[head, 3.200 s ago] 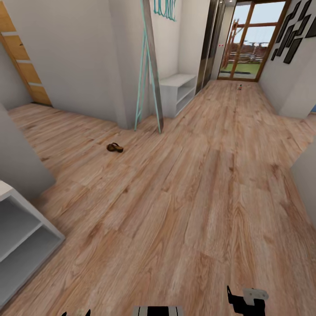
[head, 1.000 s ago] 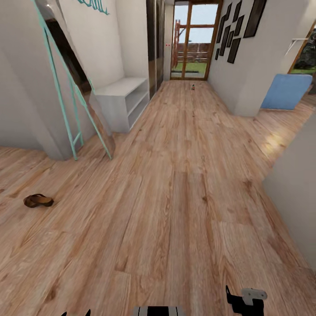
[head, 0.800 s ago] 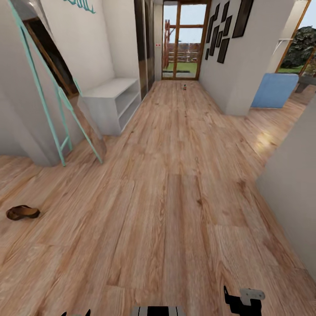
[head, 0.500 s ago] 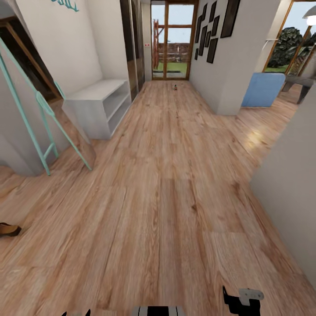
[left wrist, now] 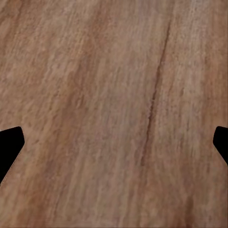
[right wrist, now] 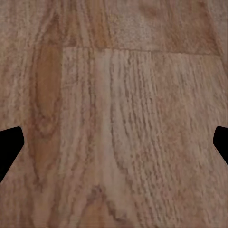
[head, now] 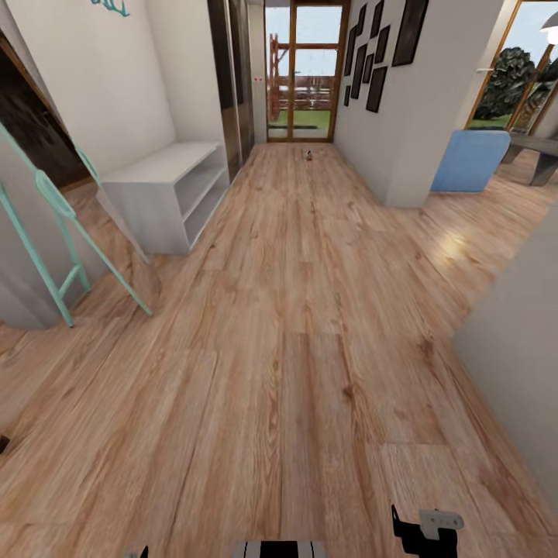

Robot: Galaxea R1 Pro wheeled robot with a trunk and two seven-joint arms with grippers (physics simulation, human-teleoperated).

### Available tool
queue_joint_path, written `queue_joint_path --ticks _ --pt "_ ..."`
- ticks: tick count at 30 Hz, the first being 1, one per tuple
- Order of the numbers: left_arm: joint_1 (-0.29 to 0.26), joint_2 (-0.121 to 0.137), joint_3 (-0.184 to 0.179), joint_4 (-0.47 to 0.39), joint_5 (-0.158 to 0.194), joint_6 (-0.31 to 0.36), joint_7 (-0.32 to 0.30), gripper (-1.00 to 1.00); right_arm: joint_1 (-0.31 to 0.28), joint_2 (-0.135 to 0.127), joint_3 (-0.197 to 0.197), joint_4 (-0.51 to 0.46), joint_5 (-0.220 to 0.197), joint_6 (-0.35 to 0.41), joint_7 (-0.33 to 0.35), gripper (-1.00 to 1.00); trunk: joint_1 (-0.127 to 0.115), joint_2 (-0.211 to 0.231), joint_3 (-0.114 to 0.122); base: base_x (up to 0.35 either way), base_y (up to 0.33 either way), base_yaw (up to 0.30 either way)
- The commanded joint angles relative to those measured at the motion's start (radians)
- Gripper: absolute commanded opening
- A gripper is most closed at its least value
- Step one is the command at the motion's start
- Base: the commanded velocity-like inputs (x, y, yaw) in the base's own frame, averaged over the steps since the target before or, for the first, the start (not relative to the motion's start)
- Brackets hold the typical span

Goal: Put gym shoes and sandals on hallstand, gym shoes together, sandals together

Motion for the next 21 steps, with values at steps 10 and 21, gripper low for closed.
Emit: queue_joint_path --ticks 10,21 --pt "-0.001 0.001 -0.008 0.001 0.009 -0.003 -0.003 1.00 0.000 0.002 0.009 0.000 -0.009 -0.003 0.000 1.00 0.000 0.000 -0.001 0.339 0.000 0.000" --pt "-0.001 0.001 -0.008 0.001 0.009 -0.003 -0.003 1.00 0.000 0.003 0.009 0.000 -0.009 -0.003 -0.001 1.00 0.000 0.000 -0.001 0.339 0.000 0.000"
